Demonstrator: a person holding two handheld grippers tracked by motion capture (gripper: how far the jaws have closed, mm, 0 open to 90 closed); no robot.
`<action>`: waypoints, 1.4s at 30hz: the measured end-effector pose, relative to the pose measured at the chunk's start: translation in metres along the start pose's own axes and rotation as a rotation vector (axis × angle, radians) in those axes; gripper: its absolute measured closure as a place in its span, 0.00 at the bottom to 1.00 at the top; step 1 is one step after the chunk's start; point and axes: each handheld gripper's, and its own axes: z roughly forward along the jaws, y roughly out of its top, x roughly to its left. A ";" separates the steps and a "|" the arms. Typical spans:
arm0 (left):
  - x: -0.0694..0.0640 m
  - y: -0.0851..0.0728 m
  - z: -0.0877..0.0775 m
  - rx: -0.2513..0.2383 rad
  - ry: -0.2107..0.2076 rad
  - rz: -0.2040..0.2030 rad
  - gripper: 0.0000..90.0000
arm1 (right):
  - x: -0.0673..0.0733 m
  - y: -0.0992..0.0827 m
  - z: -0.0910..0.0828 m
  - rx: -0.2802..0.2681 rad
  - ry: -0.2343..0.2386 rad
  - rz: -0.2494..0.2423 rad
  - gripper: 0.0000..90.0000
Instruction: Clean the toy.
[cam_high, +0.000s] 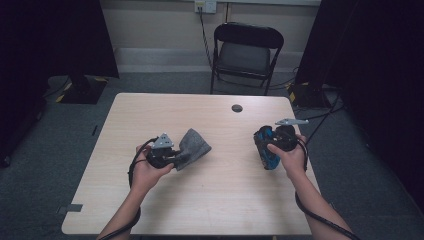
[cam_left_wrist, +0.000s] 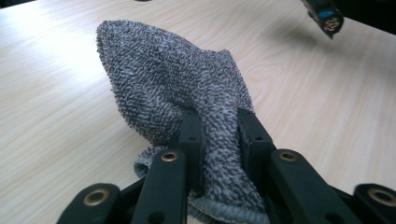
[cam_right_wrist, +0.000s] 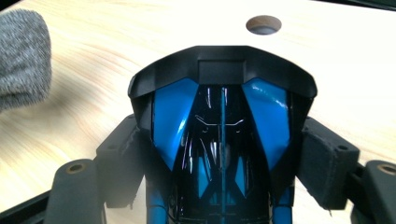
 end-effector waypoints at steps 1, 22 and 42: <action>0.002 -0.001 -0.001 0.000 0.010 0.001 0.83 | -0.001 -0.001 0.000 0.004 0.000 0.000 0.28; 0.038 -0.018 -0.006 0.014 0.117 -0.047 0.82 | -0.017 -0.009 0.010 0.095 -0.040 0.018 0.28; 0.052 -0.024 0.005 0.020 0.163 -0.091 0.80 | -0.028 -0.021 0.033 0.102 -0.106 0.041 0.28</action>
